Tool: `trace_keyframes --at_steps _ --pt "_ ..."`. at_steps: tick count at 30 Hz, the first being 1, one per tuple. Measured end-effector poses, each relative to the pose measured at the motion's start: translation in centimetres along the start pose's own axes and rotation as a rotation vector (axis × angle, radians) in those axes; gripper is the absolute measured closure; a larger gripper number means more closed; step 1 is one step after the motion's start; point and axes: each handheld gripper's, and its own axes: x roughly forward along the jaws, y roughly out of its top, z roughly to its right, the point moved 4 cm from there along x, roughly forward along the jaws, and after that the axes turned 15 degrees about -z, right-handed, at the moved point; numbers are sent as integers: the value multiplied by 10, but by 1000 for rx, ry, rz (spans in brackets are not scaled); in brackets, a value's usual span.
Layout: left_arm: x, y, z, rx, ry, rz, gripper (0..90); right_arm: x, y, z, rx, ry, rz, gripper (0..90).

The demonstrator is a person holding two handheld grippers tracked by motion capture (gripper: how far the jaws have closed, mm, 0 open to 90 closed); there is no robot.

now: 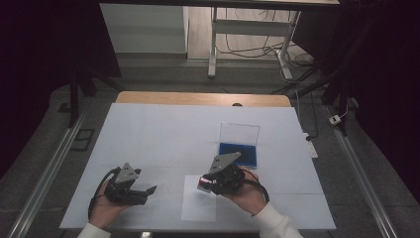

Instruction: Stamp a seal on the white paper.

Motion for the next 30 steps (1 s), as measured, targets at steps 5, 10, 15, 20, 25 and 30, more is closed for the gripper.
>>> trace_keyframes --at_steps 5,10,15,20,25,30 --pt "0 0 0 0 -1 2 188 7 1 -3 -6 5 -21 696" --pt "0 0 0 1 -1 0 188 12 0 -4 -2 8 -28 696" --pt "0 0 0 1 -1 0 188 17 0 -4 -2 8 -32 695" --pt "1 0 1 4 2 -5 189 25 1 -5 -6 11 -51 695" --pt "1 0 0 3 2 -5 190 30 1 -5 0 1 -60 695" --pt "1 0 1 6 1 -7 191 33 1 -4 5 -4 -58 695"
